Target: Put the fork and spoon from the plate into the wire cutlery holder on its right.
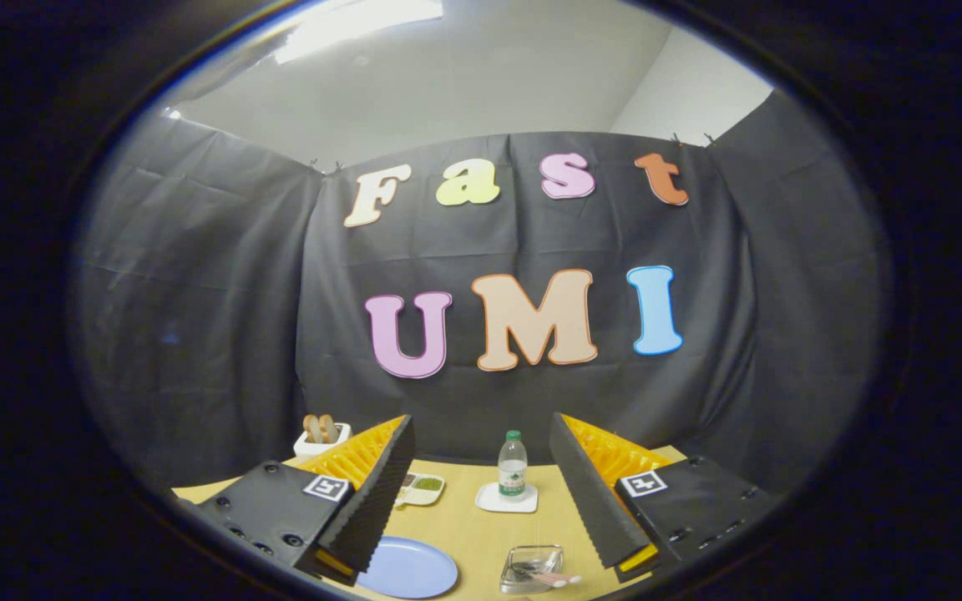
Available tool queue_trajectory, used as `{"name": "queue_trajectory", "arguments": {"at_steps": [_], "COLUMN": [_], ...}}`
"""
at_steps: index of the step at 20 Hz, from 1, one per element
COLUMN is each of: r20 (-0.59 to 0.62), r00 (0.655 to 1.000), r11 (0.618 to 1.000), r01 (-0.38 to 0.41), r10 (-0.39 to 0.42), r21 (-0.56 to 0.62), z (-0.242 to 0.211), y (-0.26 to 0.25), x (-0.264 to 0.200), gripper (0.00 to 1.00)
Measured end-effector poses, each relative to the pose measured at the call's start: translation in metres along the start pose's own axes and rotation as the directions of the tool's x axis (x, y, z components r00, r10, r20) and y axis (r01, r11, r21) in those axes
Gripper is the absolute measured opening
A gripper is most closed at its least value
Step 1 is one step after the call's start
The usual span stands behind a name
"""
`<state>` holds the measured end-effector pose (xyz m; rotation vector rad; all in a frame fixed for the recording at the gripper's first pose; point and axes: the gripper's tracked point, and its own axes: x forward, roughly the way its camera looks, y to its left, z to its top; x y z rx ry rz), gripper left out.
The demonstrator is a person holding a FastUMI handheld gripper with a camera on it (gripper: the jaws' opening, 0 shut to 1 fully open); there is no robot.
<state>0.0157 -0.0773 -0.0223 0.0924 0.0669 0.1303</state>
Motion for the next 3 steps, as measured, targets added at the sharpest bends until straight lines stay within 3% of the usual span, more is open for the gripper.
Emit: {"name": "queue_trajectory", "arguments": {"at_steps": [3], "r20": [0.012], "r00": [1.0], "r11": [1.0], "r01": [-0.008], "r10": [0.008], "r21": [0.012], "z": [0.0021], "y": [-0.0153], "x": [0.0072], "gripper": [1.0]}}
